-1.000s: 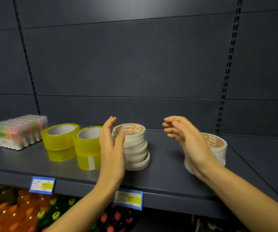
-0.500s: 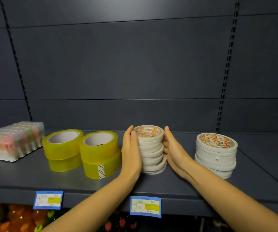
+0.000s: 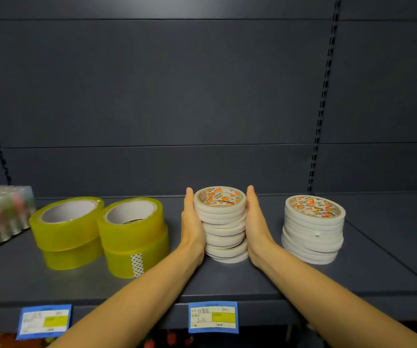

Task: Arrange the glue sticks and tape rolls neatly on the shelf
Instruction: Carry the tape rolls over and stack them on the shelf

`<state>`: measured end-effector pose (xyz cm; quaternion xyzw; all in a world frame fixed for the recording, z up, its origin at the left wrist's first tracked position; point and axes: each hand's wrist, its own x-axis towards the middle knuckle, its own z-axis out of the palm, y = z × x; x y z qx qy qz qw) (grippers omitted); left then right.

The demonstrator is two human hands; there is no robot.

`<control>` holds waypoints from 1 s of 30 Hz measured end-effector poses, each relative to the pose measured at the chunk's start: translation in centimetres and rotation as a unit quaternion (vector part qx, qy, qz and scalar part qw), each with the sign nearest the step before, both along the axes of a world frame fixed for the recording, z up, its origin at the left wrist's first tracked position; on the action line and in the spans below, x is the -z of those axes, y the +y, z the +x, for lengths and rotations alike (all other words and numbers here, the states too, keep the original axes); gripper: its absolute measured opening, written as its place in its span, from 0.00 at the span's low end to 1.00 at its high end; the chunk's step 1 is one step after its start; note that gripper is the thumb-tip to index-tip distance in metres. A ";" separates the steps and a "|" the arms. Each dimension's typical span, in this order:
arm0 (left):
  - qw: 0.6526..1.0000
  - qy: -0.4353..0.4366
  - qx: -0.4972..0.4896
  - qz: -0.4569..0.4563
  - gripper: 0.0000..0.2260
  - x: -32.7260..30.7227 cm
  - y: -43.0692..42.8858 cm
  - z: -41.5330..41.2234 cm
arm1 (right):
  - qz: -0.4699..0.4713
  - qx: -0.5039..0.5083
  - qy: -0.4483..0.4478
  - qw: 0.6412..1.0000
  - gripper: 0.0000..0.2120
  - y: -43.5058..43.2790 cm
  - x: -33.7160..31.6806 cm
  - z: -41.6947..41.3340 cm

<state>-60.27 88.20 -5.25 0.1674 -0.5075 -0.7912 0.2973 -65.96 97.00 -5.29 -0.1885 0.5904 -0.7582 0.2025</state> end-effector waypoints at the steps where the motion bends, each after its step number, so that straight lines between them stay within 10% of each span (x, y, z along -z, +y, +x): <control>1: 1.000 0.002 0.003 0.001 0.30 0.0 0.0 0.0 | -0.002 -0.001 -0.006 1.000 0.31 0.1 0.0 -0.1; 30: 0.999 -0.013 -0.039 -0.012 0.36 0.1 0.5 -0.2 | -0.038 0.054 -0.010 0.998 0.32 0.1 0.8 0.4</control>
